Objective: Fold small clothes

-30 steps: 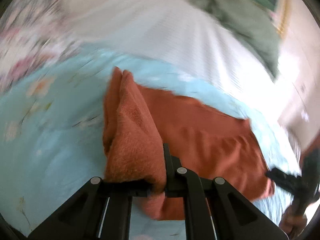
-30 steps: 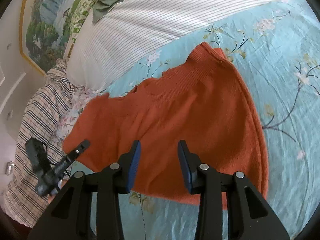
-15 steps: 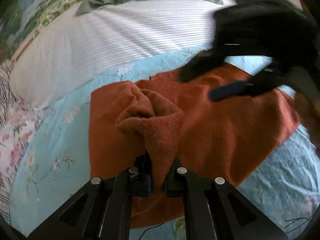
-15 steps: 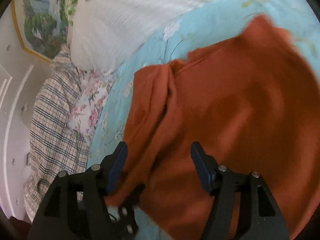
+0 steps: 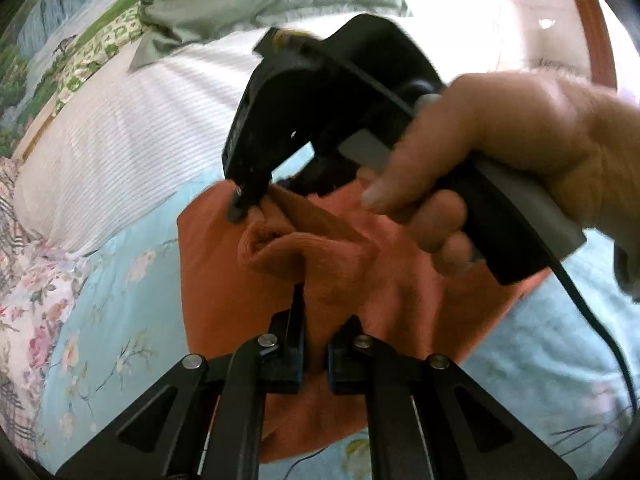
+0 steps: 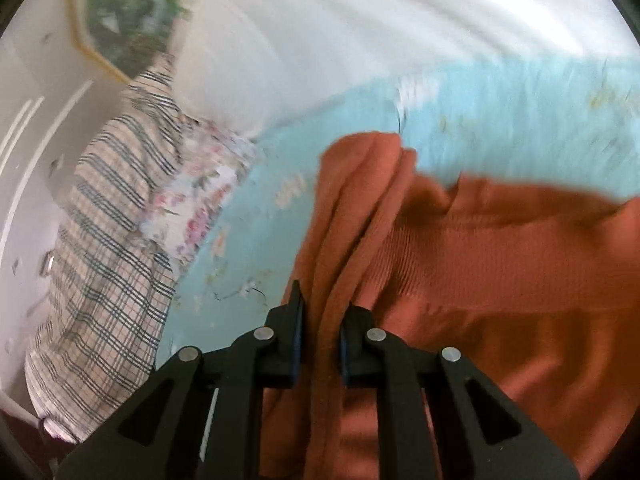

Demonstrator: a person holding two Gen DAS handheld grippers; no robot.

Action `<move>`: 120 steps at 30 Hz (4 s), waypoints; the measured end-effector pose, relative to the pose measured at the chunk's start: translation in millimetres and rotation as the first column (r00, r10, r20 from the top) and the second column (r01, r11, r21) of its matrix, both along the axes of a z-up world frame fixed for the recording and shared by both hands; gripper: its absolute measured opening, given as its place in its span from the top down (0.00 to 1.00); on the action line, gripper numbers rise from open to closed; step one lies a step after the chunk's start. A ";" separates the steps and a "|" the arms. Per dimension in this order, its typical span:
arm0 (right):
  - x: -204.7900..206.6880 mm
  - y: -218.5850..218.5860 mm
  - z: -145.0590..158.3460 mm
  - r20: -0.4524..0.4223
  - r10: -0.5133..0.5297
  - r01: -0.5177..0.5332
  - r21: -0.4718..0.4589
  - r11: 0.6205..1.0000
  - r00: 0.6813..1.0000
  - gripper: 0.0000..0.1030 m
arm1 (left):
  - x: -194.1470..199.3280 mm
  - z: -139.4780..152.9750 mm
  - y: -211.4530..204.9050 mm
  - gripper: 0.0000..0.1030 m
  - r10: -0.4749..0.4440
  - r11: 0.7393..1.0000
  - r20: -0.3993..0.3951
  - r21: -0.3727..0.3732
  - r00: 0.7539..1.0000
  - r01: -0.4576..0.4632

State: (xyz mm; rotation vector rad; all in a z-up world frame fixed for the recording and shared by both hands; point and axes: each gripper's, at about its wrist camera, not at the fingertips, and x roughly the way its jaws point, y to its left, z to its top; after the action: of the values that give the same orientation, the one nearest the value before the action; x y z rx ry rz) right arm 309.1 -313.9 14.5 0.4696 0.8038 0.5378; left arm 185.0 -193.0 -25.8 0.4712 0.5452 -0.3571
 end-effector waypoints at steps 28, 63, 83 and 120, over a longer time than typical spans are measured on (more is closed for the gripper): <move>-75.3 -123.3 -46.1 -0.053 -0.370 0.358 -0.159 0.920 0.928 0.60 | 3.4 -13.9 -88.9 0.68 -0.268 0.950 -0.295 -0.238 0.917 0.201; -73.8 -100.8 -76.8 -0.172 -0.260 0.266 0.012 0.964 0.950 0.71 | 150.9 -67.5 58.6 0.59 -0.149 0.828 -0.640 -0.498 0.754 -0.259; -74.3 106.6 -94.7 -0.107 0.043 -0.034 0.090 0.995 0.993 0.75 | 13.5 13.1 255.6 0.80 0.083 0.819 -0.442 -0.480 0.893 -0.314; -63.7 77.9 -71.0 -0.065 -0.117 0.112 -0.071 0.991 0.991 0.89 | -21.5 0.0 240.3 0.59 0.037 0.892 -0.381 -0.404 0.924 -0.202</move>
State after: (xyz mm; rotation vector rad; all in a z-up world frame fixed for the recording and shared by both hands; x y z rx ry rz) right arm 245.4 -236.1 -56.5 0.4715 0.8527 0.3885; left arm 163.5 47.3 -25.8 -0.0732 0.8282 -0.4361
